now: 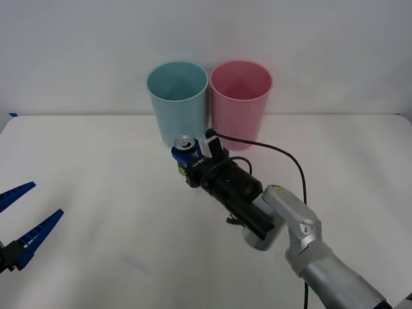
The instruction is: Grasp the object on the table and drop it into the matching bin: aluminum can to the light blue bin, PET bottle to the pink bin.
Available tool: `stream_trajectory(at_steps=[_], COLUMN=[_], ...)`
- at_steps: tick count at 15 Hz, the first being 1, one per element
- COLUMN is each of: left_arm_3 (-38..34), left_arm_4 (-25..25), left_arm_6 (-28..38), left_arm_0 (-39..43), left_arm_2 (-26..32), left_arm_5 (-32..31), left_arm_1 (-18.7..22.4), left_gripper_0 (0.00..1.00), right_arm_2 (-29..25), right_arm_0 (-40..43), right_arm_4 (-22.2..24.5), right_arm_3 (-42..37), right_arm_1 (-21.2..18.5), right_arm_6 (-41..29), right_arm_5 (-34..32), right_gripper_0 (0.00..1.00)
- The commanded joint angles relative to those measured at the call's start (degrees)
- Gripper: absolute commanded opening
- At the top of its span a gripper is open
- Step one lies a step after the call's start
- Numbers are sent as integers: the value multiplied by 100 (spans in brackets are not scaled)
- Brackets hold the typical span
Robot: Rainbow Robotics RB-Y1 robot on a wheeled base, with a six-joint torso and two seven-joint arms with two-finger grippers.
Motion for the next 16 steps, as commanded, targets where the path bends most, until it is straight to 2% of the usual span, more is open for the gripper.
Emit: stream_trajectory(at_steps=[1,11,16], left_arm_3=[0,0,0], left_arm_4=[0,0,0], left_arm_6=[0,0,0], left_arm_0=[0,0,0], left_arm_2=[0,0,0], left_arm_5=[0,0,0], left_arm_1=[0,0,0], left_gripper_0=[100,100,100], right_arm_2=[196,-6,-305], right_arm_0=[398,908,899], right_arm_4=[151,669,915], right_arm_3=[-960,-3061,-3755], right_arm_1=[-500,-1678,-1994], right_arm_6=[-705,-3078,-4150], right_arm_5=[164,225,260], right_gripper_0=[0,0,0])
